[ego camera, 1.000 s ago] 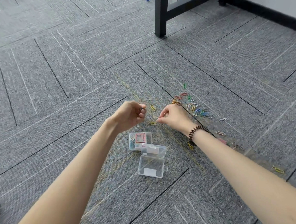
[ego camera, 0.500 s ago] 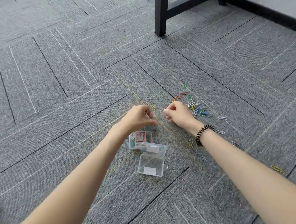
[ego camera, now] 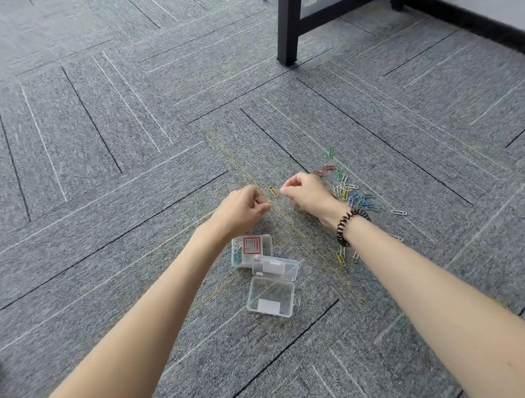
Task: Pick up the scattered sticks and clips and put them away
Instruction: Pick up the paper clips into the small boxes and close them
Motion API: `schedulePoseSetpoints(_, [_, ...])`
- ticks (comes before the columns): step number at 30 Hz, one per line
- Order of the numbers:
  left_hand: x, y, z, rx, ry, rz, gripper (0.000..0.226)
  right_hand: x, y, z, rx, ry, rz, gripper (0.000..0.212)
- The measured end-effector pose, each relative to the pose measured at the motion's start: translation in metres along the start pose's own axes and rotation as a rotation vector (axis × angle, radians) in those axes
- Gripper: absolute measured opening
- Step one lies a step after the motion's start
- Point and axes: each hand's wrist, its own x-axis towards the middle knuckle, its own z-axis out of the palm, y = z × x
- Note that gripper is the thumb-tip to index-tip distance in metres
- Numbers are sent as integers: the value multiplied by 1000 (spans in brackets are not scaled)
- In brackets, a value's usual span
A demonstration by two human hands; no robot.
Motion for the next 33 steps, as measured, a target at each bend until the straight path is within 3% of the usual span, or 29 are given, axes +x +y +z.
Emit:
schedulePoseSetpoints(4, [-3, -9, -4, 31, 111, -21, 18, 9, -6, 11, -251, 106, -113, 12])
schedulePoseSetpoints(9, [-6, -17, -8, 9, 158, -10, 18, 22, -6, 23, -400, 208, -104, 15])
schedulePoseSetpoints(16, [-14, -16, -13, -14, 184, 0, 17, 25, -5, 27, -479, 156, -108, 29])
schedulePoseSetpoints(20, [-31, -5, -17, -17, 236, 53, 18, -4, -10, 20, -484, 160, -234, 13])
schedulePoseSetpoints(25, [-68, 8, -19, 49, 263, 157, 14, -62, -15, 6, -563, 117, -420, 11])
schedulePoseSetpoints(33, [-136, 24, -2, 171, 180, 154, 14, -133, -6, 11, -608, 42, -434, 13])
